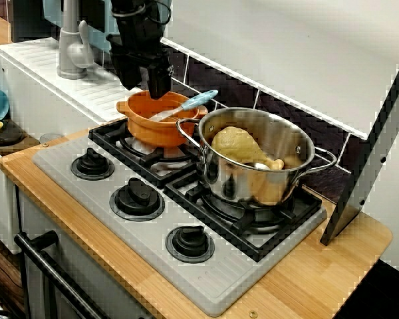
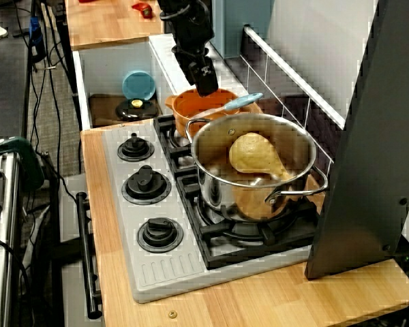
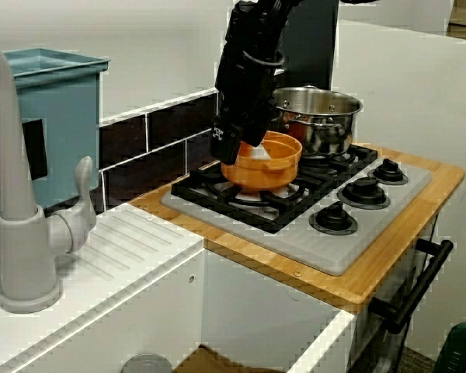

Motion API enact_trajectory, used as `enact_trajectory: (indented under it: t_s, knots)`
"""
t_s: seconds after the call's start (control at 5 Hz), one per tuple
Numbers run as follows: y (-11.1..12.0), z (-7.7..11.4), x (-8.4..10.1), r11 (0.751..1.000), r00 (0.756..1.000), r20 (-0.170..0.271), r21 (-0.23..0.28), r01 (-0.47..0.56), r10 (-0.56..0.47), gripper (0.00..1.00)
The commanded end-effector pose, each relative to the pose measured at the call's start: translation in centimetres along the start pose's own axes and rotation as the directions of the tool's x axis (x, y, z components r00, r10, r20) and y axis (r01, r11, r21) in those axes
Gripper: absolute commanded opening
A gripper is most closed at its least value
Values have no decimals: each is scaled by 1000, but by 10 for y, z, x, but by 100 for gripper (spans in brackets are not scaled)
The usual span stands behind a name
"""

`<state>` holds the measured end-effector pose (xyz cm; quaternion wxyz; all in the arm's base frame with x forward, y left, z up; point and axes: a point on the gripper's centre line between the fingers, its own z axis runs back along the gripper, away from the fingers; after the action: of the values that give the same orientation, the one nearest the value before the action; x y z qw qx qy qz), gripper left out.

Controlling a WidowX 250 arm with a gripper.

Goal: Lift pot from stove

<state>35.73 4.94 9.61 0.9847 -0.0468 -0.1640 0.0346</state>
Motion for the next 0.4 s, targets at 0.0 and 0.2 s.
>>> enact_trajectory:
  t_s: [0.0,0.2]
  knots:
    - [5,5,10,999,998,52,29,44,-46,100]
    - [6,-3,9,998,998,47,43,46,-48,100]
